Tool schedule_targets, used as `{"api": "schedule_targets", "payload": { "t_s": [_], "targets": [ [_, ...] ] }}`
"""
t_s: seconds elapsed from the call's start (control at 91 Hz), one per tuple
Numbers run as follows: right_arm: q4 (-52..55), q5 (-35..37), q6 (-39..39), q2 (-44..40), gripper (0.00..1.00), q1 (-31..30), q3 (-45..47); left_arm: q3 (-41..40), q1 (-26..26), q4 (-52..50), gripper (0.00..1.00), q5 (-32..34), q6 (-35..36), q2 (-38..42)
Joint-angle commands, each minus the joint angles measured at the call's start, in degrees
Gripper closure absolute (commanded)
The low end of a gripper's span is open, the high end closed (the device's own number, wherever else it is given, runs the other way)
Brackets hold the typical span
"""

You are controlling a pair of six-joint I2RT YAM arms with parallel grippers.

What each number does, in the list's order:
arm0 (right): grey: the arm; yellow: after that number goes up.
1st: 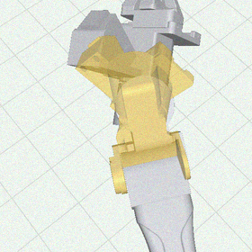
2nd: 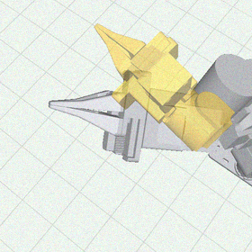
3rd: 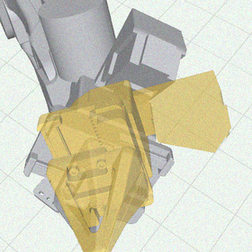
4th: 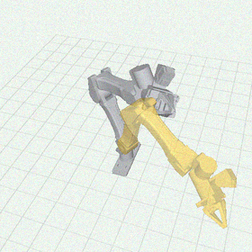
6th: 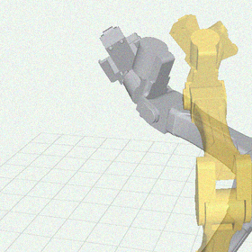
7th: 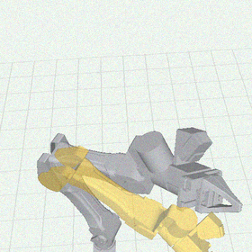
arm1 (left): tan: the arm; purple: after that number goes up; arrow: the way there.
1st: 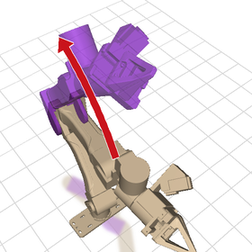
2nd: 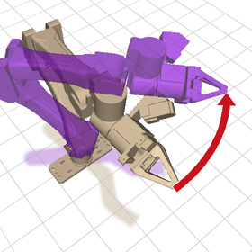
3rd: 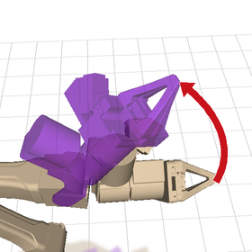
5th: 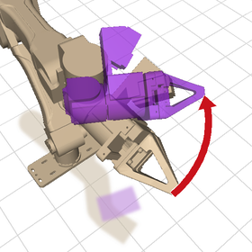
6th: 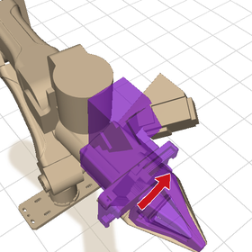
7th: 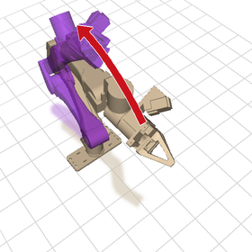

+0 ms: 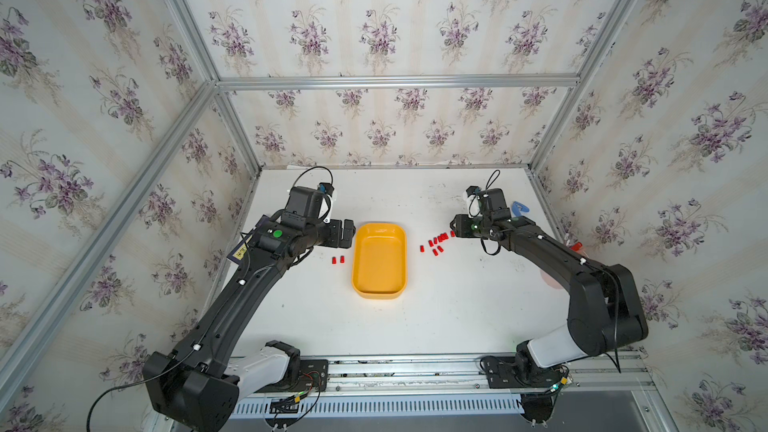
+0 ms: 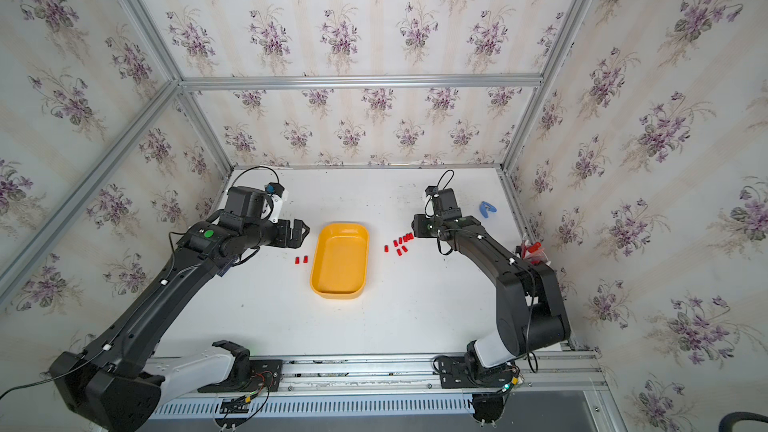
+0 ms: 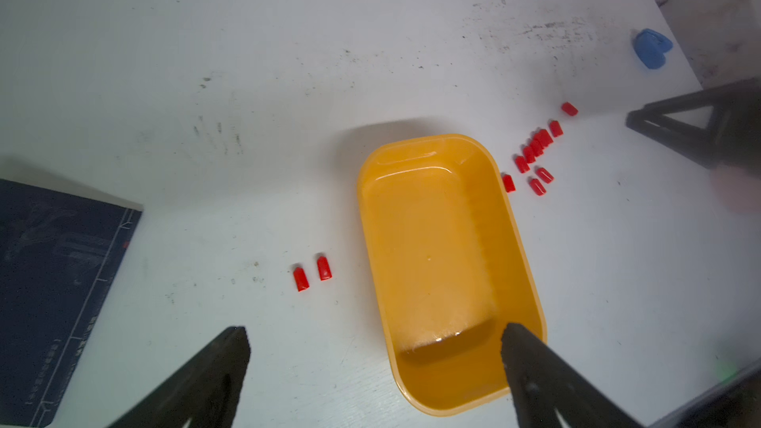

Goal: Take the screw protection sleeves out of the storage box
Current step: Adjust the screw protection sleeve at the center of the board.

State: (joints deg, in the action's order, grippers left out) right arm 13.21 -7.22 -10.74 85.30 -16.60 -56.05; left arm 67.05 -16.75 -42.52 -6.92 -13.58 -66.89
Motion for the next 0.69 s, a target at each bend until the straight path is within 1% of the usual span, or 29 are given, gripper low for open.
{"api": "schedule_targets", "payload": {
  "t_s": [0.0,0.077,0.11,0.154,0.308,0.506,0.681],
  "targets": [
    [-5.95,6.71,0.65,-3.52,0.45,-0.01,1.74,-1.6,3.45,2.25,0.0,3.86,-2.15,1.2],
    [-9.12,8.54,1.29,-6.79,0.42,0.05,4.28,-3.21,6.52,4.65,0.0,1.87,-2.98,2.08],
    [-10.28,8.38,1.7,-7.78,0.4,0.2,5.31,-3.5,7.19,5.21,0.0,1.0,-2.76,2.19],
    [-10.05,8.24,2.18,-7.89,0.39,0.33,5.24,-3.46,7.47,5.34,0.0,0.48,-2.01,2.01],
    [-2.8,7.38,1.51,-2.96,0.41,0.47,0.82,-2.92,8.16,3.48,0.0,-0.83,0.48,0.35],
    [-0.84,5.47,-1.38,2.65,0.43,1.92,0.04,-3.45,9.45,2.86,0.0,-9.07,2.86,-0.29],
    [1.67,5.85,-1.59,7.51,0.43,3.24,-2.93,-3.38,9.57,1.48,0.0,-9.92,4.17,-0.96]
  ]
}}
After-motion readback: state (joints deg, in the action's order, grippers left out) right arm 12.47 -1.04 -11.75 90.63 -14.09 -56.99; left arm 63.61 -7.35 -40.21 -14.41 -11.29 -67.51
